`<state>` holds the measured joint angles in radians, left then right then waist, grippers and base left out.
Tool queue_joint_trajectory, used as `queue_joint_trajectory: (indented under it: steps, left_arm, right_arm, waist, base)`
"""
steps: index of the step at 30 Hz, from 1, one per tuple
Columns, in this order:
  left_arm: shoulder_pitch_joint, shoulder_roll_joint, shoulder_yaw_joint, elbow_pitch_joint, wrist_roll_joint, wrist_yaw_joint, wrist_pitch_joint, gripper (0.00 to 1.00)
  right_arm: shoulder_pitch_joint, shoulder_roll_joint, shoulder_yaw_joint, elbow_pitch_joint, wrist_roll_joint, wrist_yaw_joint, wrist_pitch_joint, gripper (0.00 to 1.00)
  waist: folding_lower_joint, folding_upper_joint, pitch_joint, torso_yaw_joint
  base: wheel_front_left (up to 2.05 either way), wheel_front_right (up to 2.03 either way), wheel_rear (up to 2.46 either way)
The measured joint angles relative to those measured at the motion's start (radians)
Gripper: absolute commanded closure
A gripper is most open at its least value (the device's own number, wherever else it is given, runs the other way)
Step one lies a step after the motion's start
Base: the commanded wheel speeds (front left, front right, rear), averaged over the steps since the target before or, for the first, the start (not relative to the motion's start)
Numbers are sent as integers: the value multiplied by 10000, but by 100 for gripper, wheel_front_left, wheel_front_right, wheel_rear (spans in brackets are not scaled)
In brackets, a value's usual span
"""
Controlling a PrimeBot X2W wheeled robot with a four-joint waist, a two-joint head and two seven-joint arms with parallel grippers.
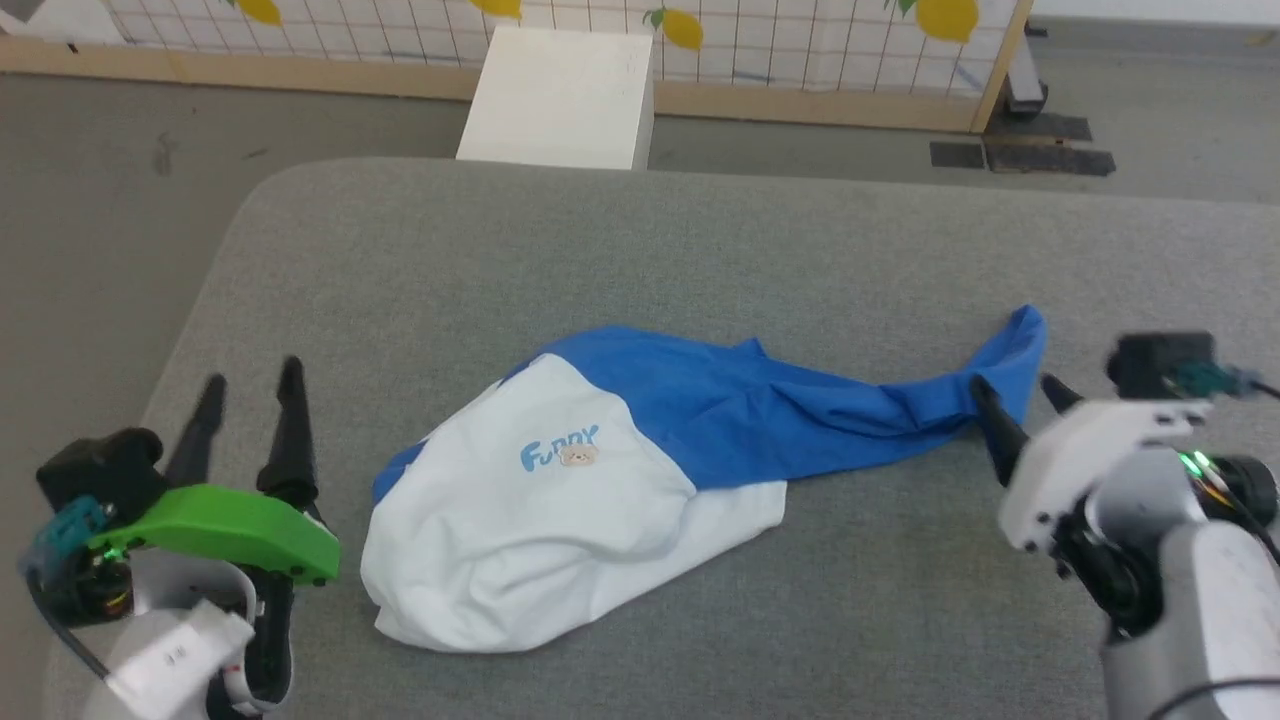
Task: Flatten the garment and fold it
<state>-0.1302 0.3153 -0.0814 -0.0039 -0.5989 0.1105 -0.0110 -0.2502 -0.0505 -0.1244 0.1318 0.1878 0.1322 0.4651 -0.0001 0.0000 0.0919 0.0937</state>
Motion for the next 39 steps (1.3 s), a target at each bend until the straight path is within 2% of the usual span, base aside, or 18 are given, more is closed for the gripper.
queue_joint_trajectory:
  steps: [2, 6, 13, 18, 24, 25, 26, 29, 32, 35, 39]
  left_arm:
    - [-56, 0, -82, 138, 721, -13, -1237, 0]
    - [-178, -176, -407, 635, 1352, -215, -2196, 0]
    - [-674, -660, -512, 1076, 1701, -533, -2416, 0]
    - [-863, -972, -362, 1292, 1831, -738, -2426, 0]
    - [-930, -1229, -180, 1486, 1965, -1009, -2429, 0]
    - [-930, -1264, -142, 1521, 1990, -1026, -2429, 0]
    - [-930, -1289, -107, 1540, 2021, -1076, -2429, 0]
    - [-921, -1319, -21, 1620, 2084, -1108, -2429, 0]
    - [-886, -1333, 50, 1680, 2121, -1110, -2429, 0]
    - [-803, -1342, 111, 1674, 2136, -1110, -2429, 0]
    - [-645, -1352, 176, 1666, 2174, -1110, -2431, 0]
  right_arm:
    - [-490, 2, 545, 94, -98, 0, 368, 0]
    - [-1639, 13, 1409, 604, -715, 0, 1112, 0]
    - [-3267, 12, 2474, 2395, -2190, -2, 2405, 0]
    - [-3579, -90, 3016, 3588, -3127, 0, 3037, 0]
    - [-3782, -407, 3714, 4025, -2809, -19, 3572, 2]
    - [-3807, -456, 3743, 4002, -2621, -23, 3547, 93]
    - [-3806, -523, 3799, 3985, -2451, -21, 3478, 100]
    - [-3714, -587, 3707, 3770, -1854, 0, 3129, 100]
    - [-3524, -732, 3145, 3041, -1388, 0, 2548, 100]
    - [-3257, -1074, 2257, 1887, -1087, 0, 2113, 100]
    - [-2089, -1312, 376, 138, -911, 4, 2171, 100]
  waist:
    - [0, 0, 171, 36]
    - [0, 0, 568, 126]
    - [0, 0, 1287, 465]
    - [0, 0, 1631, 795]
    - [0, 0, 1838, 1060]
    - [0, 0, 1822, 1061]
    - [0, 0, 1797, 1051]
    - [0, -1, 1660, 982]
    - [0, 0, 1440, 865]
    - [0, 0, 1187, 725]
    - [0, 0, 889, 460]
  base:
    - [0, 0, 0]
    - [0, 0, 0]
    - [0, 0, 0]
    - [0, 0, 0]
    - [0, 0, 0]
    - [0, 0, 0]
    - [0, 0, 0]
    - [0, 0, 0]
    - [0, 0, 0]
    - [0, 0, 0]
    - [0, 0, 0]
